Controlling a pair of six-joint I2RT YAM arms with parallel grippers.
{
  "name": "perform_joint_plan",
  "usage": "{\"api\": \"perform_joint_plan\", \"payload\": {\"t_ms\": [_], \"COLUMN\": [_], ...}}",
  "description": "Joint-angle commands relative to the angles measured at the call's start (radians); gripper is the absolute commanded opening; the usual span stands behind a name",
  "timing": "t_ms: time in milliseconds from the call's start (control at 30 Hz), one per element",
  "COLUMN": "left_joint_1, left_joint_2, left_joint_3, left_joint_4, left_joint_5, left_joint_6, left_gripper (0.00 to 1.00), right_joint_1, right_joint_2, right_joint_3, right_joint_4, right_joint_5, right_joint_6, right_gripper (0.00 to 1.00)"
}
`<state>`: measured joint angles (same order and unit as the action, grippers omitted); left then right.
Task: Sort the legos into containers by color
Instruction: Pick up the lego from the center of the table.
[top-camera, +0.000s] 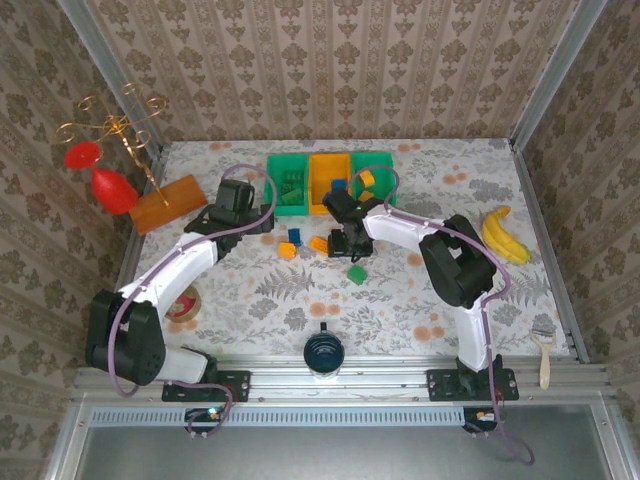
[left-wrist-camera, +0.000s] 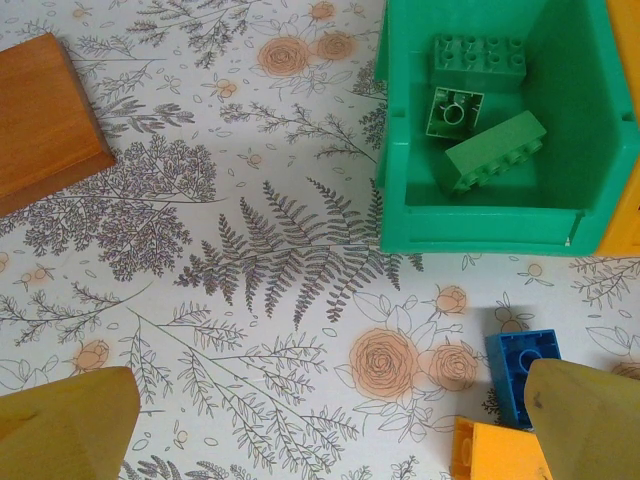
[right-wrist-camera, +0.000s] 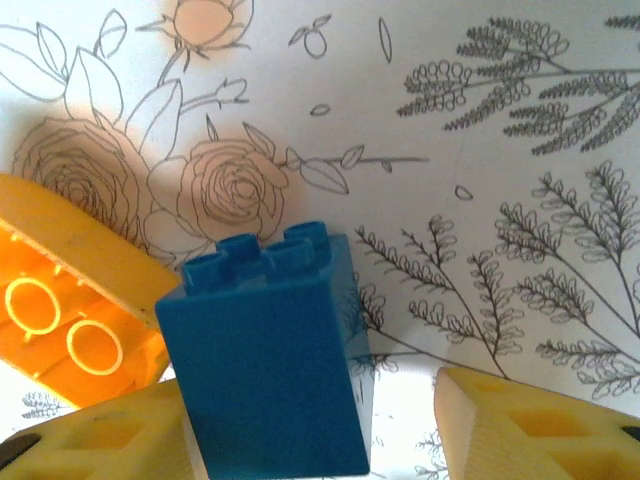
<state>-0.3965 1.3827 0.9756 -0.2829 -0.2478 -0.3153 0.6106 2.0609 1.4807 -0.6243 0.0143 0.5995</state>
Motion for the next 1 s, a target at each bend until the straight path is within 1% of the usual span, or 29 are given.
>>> {"api": "perform_joint_plan", "payload": {"t_ms": [0,167,633,733,967], "left_joint_1": [0.011,0.011,0.014,0.015,0.018], "left_joint_2": [-0.021,-0.016,-0.020,-0.020,-0.034], "left_joint_3": [-0.015,-0.015,-0.022,-0.022,-0.030], "left_joint_4": [0.014,0.017,0.020,0.019,0.025], "left_joint_5": [-0.003,0.002,0.005,0.006,0.002], "left_joint_6": [-0.024,-0.026,-0.033,-0.034,-0.040], "left_gripper": [1.00,1.00,1.00,1.00,1.00], "right_joint_1": [-0.009,-0.014,-0.019,-0.021,-0.022], "right_joint_2": [0.039,0.065,0.020,-0.001,-0.051], "right_joint_3": [0.044,0.075,0.065,0.061,0.072], "right_joint_4": [-0.022,-0.028,-0.044,-0.049,-0.058], "right_joint_5": [0.010,0.008,0.048,0.061,0.090], "right_joint_6": [-0.022,-0.029,-0.033,-0.032,-0.038], "right_gripper": [0.58,0.53,0.26,0.23,0.20]}}
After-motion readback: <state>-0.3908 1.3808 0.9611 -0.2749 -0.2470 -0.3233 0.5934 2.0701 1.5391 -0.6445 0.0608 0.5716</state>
